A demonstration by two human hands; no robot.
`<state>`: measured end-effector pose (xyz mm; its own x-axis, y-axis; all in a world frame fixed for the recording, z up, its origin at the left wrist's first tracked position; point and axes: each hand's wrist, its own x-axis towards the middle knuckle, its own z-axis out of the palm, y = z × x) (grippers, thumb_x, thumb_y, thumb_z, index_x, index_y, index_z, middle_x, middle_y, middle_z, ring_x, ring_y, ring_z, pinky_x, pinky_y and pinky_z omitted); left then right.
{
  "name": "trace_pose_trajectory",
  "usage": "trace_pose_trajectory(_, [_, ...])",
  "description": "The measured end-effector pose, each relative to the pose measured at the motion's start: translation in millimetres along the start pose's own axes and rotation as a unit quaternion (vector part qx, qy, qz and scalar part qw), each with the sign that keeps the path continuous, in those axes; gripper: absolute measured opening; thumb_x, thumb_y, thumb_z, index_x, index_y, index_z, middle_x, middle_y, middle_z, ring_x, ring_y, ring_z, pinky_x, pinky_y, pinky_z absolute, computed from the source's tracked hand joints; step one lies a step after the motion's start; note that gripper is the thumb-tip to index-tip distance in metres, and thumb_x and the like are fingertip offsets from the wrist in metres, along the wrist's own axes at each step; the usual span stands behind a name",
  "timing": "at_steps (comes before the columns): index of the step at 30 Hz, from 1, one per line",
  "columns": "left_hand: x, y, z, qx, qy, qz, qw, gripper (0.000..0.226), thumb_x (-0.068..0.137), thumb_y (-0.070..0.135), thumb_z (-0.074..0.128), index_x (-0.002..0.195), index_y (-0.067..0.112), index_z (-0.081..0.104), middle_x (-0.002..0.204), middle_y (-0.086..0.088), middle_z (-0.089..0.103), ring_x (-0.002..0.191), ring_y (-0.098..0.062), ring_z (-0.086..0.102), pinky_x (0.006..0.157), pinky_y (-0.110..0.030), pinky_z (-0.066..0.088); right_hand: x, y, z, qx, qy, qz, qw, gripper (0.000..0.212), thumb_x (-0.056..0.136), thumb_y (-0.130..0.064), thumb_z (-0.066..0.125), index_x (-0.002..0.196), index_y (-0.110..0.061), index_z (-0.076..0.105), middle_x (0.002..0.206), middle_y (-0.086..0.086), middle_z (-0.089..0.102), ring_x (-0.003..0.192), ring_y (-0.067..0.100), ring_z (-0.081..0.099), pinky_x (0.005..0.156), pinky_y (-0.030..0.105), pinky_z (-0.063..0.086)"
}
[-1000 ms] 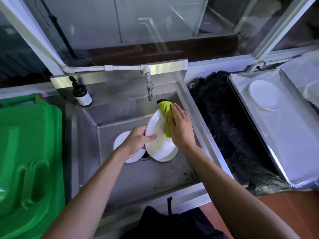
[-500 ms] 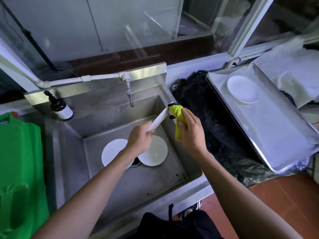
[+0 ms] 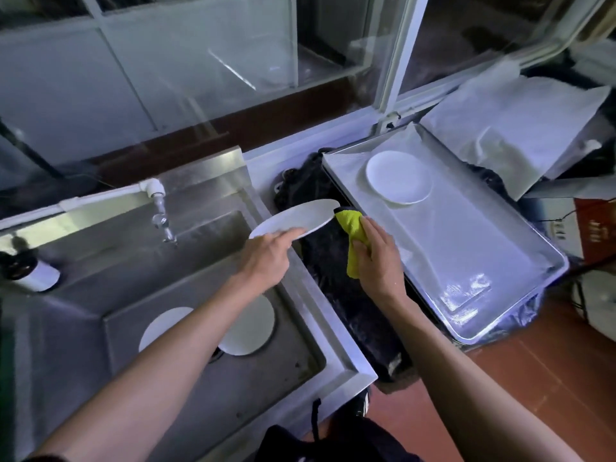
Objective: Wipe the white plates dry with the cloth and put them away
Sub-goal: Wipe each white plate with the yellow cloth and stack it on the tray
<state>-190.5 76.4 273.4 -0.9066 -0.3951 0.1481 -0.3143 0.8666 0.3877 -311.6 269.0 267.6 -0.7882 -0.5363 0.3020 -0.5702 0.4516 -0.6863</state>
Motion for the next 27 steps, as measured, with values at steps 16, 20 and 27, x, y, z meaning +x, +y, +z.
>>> trace_pose_trajectory(16, [170,134,83,0.141,-0.115,0.118,0.976,0.071,0.091,-0.006,0.041,0.153,0.027,0.042,0.155,0.003,0.049,0.137,-0.025,0.051,0.109,-0.044,0.041,63,154,-112,-0.027,0.026,0.109,0.993,0.033,0.100,-0.010,0.054,0.133,-0.008,0.060,0.136,0.001,0.061,0.109,0.040,0.057,0.090,0.050,0.049])
trace_pose_trajectory(20, [189,148,104,0.182,-0.141,0.134,0.964,0.072,0.091,-0.004,0.050,0.155,0.025,0.038,0.156,0.005,0.047,0.143,-0.019,0.044,0.109,-0.042,0.043,64,173,-117,-0.020,0.031,0.111,0.993,0.025,0.099,-0.008,0.055,0.122,-0.003,0.062,0.120,0.004,0.065,0.098,0.041,0.057,0.081,0.050,0.052])
trace_pose_trajectory(27, [223,163,140,0.211,-0.178,0.153,0.949,0.068,0.085,-0.008,0.051,0.148,0.019,0.047,0.144,-0.001,0.057,0.130,-0.024,0.055,0.095,-0.048,0.049,69,201,-120,-0.022,0.033,0.132,0.990,0.023,0.096,-0.010,0.060,0.118,-0.008,0.063,0.114,0.001,0.065,0.096,0.038,0.056,0.078,0.047,0.050])
